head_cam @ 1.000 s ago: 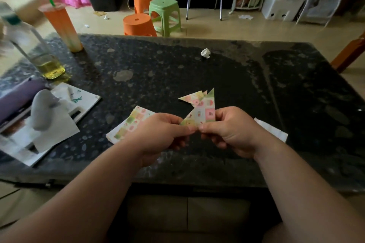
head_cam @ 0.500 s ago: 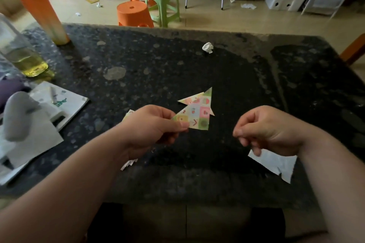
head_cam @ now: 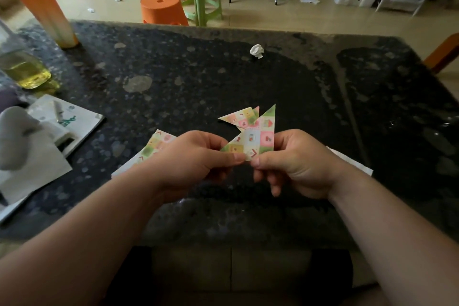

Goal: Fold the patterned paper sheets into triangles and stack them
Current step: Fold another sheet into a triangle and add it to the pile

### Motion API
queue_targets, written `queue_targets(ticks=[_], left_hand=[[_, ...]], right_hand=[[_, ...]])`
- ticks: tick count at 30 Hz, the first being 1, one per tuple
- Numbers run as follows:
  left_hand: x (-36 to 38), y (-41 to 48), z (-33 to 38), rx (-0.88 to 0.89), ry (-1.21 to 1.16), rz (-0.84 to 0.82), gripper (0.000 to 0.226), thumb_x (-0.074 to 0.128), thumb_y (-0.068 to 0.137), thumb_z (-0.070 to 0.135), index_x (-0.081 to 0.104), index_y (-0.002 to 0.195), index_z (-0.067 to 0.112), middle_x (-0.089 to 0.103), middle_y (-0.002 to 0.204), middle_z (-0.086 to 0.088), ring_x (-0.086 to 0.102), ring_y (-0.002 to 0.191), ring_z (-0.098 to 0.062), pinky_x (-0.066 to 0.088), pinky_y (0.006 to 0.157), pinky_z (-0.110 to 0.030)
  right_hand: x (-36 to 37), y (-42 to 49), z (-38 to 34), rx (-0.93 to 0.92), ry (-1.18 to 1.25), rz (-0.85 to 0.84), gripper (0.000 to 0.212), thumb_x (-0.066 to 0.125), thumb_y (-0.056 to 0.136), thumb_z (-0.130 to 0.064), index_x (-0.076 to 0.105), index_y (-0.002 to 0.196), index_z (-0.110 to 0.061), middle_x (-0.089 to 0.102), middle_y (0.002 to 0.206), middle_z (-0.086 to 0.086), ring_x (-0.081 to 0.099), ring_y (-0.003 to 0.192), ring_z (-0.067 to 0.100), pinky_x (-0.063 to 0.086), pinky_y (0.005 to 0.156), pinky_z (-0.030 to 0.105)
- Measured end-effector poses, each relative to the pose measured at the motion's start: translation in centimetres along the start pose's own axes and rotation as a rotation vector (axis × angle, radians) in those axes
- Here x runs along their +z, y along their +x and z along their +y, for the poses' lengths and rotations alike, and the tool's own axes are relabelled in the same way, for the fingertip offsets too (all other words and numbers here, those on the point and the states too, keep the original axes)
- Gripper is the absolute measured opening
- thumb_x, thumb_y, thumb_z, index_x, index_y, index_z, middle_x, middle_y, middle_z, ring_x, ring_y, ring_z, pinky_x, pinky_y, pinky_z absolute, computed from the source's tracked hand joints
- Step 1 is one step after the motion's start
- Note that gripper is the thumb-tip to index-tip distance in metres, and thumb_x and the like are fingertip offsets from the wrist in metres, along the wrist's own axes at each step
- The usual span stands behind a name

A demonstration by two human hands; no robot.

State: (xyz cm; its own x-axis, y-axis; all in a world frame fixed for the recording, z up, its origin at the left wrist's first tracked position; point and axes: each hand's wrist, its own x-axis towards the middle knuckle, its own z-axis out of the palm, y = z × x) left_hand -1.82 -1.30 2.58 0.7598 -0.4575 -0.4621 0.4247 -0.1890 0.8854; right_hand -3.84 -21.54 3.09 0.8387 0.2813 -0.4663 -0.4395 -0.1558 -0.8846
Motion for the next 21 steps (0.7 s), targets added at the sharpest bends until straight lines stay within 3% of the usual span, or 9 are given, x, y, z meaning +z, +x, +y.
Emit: queue_targets(ticks=[4, 10, 12, 15, 17, 21], left_hand=[[-0.1, -0.1, 0.2, 0.021, 0.027, 0.016, 0.013, 0.08, 0.067, 0.027, 0.076, 0.063, 0.016, 0.063, 0.068, -0.007, 0.056, 0.065, -0.016, 0.046, 0.067, -0.03], [-1.8, -0.2, 0.5, 0.01, -0.002, 0.079, 0.01, 0.08, 0.067, 0.024, 0.077, 0.065, 0.014, 0.066, 0.075, -0.01, 0.057, 0.068, -0.018, 0.048, 0.068, -0.029], [-1.7, -0.3, 0.4, 0.007, 0.002, 0.072, 0.011, 0.08, 0.066, 0.024, 0.077, 0.066, 0.013, 0.066, 0.076, -0.012, 0.058, 0.068, -0.018, 0.05, 0.066, -0.027], [-0.5, -0.2, 0.1, 0.006, 0.025, 0.05, 0.012, 0.081, 0.065, 0.025, 0.078, 0.066, 0.014, 0.066, 0.073, -0.01, 0.059, 0.068, -0.018, 0.051, 0.07, -0.029], [0.2, 0.0, 0.0, 0.009, 0.028, 0.028, 0.01, 0.08, 0.071, 0.024, 0.078, 0.067, 0.015, 0.066, 0.071, -0.007, 0.06, 0.068, -0.017, 0.051, 0.068, -0.03], [0.4, 0.3, -0.3, 0.025, 0.009, 0.018, 0.022, 0.07, 0.089, 0.006, 0.078, 0.069, 0.01, 0.065, 0.071, -0.01, 0.058, 0.067, -0.02, 0.051, 0.062, -0.028]], right_hand=[[-0.4, 0.1, -0.4, 0.021, -0.039, 0.002, 0.006, 0.064, 0.094, 0.001, 0.07, 0.097, 0.002, 0.067, 0.062, 0.01, 0.054, 0.043, 0.01, 0.047, 0.039, 0.023], [-4.1, -0.7, -0.7, 0.003, -0.035, 0.143, 0.015, 0.066, 0.089, 0.004, 0.069, 0.074, 0.001, 0.065, 0.064, 0.018, 0.054, 0.042, 0.015, 0.051, 0.04, 0.028], [-4.6, -1.0, -0.7, 0.016, 0.007, 0.066, 0.005, 0.073, 0.084, -0.005, 0.073, 0.086, -0.001, 0.071, 0.078, 0.022, 0.063, 0.053, 0.02, 0.057, 0.046, 0.032], [-3.5, -0.7, -0.3, 0.081, -0.049, -0.116, 0.047, 0.085, 0.076, -0.027, 0.071, 0.117, -0.01, 0.077, 0.105, 0.015, 0.072, 0.082, 0.023, 0.059, 0.056, 0.033], [-1.8, -0.2, 0.0, 0.045, -0.092, -0.116, 0.043, 0.08, 0.077, -0.031, 0.073, 0.115, -0.011, 0.078, 0.096, 0.01, 0.069, 0.074, 0.018, 0.056, 0.052, 0.028], [-0.8, 0.3, 0.4, -0.013, -0.033, -0.031, 0.011, 0.07, 0.09, -0.016, 0.075, 0.095, -0.007, 0.069, 0.068, 0.008, 0.057, 0.05, 0.01, 0.046, 0.041, 0.02]])
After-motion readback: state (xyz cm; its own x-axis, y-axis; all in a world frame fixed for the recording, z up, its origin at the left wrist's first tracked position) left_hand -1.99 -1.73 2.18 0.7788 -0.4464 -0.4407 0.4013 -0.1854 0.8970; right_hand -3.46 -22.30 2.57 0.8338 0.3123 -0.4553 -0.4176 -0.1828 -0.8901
